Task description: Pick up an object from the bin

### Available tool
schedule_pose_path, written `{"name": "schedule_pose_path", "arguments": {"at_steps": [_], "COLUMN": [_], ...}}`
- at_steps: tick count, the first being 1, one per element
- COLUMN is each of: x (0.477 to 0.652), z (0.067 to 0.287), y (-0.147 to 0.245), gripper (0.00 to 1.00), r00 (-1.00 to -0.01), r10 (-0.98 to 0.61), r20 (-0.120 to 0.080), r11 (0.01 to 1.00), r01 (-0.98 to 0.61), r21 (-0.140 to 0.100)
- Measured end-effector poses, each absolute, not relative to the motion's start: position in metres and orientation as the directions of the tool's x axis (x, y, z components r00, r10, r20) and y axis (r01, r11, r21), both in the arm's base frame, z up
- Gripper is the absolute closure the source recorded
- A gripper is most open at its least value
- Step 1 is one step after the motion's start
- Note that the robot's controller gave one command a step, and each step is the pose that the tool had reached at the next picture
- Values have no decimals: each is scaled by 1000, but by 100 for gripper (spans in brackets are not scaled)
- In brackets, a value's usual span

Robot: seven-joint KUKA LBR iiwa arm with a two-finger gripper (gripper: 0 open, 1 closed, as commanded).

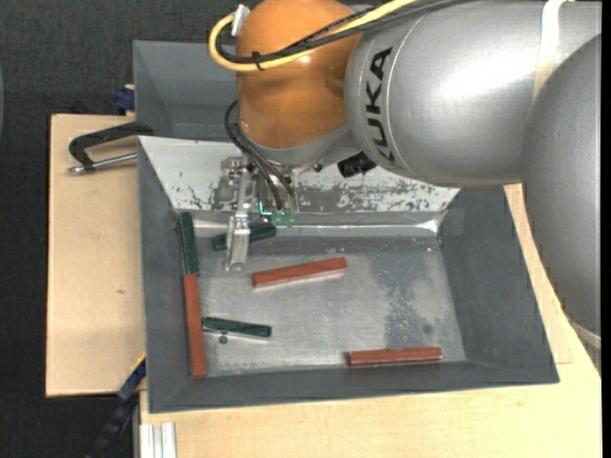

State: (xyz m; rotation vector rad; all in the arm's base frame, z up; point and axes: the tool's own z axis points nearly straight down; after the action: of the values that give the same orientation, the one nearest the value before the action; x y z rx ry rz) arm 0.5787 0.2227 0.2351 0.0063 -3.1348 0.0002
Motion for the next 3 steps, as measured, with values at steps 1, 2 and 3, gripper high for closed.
{"name": "schedule_pose_path", "arguments": {"at_steps": [1, 2, 3], "x": [580, 579, 581], "z": [240, 178, 155], "y": [221, 189, 127], "gripper": [0, 0, 0], "r00": [-1000, -999, -999], "r10": [-1, 42, -34], "r20": [-2, -5, 3], "r11": [1000, 999, 999], "r01": [-1, 42, -34], "r21": [2, 3, 1]}}
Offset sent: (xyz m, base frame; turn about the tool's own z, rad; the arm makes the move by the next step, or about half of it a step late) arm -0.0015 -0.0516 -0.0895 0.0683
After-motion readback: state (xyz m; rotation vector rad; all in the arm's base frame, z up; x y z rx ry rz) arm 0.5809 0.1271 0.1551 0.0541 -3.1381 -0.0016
